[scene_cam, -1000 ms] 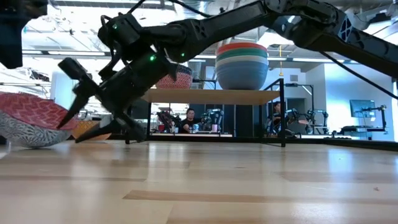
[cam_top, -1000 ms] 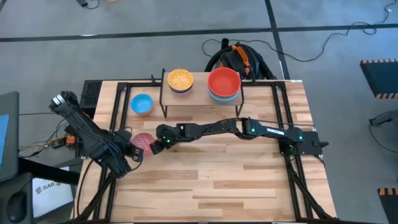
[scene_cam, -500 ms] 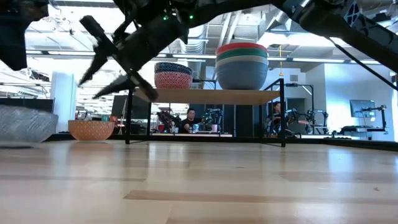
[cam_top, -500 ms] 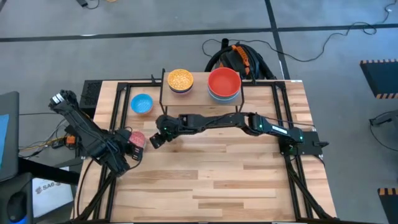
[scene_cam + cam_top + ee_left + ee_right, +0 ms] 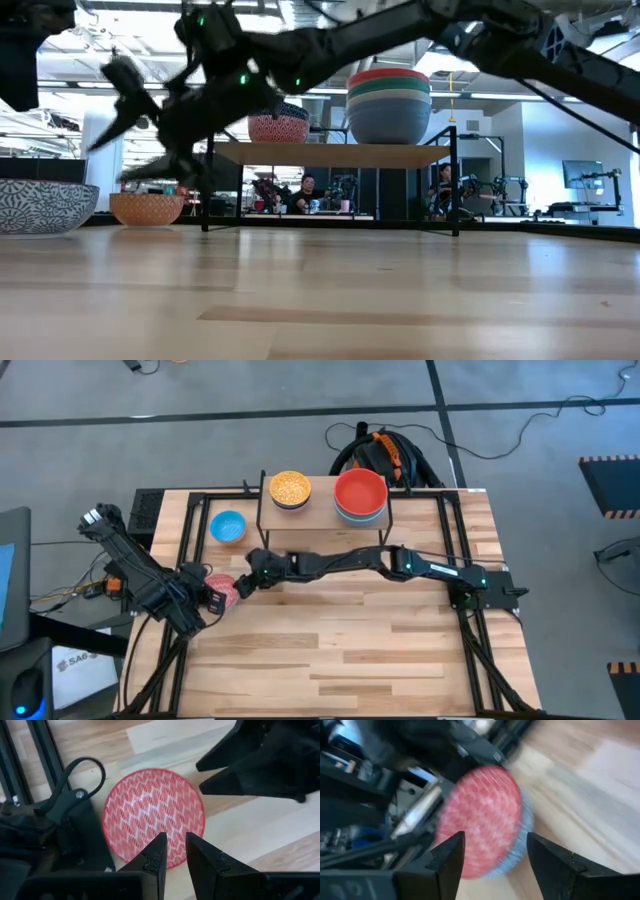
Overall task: Place and stack bowls onto a shelf
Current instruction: Stack the patterned red bowl on top of the patterned yellow bowl on the shelf
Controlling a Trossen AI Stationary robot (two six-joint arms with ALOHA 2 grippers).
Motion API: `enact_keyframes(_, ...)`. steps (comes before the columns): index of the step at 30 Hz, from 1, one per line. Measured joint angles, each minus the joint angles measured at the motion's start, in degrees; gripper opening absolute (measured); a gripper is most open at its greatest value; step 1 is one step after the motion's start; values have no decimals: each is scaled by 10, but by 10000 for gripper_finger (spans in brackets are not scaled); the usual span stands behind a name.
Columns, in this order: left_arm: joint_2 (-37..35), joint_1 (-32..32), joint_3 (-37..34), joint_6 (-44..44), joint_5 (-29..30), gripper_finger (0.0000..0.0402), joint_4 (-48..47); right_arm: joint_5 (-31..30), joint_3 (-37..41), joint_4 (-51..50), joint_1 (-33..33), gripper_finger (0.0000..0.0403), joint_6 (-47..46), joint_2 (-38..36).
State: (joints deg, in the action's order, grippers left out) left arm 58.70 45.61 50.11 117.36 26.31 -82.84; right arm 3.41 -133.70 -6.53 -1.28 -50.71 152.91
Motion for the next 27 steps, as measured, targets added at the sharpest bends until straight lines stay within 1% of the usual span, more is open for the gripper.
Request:
enact_keyframes(2,1,0,0,-1,-15,54,-1,12,2,-1,-3,242,-17,6)
enact_keyframes(4,1,0,0,-5,-28,54,-2,12,-1,27,-3,242,-21,21)
enact_keyframes(7,1,0,0,-5,-39,54,-2,19,2,25,-4,242,-24,27)
enact_keyframes(14,1,0,0,-5,-44,54,-2,24,0,61,-2,242,-35,46)
enact_keyframes(19,1,0,0,-5,-48,54,-2,21,0,46,-2,239,-48,49)
enact_keyframes(23,1,0,0,-5,-51,54,-2,7,0,38,-3,217,-43,49)
enact_keyframes(27,1,0,0,-2,-51,54,-2,6,0,24,-6,164,-43,48)
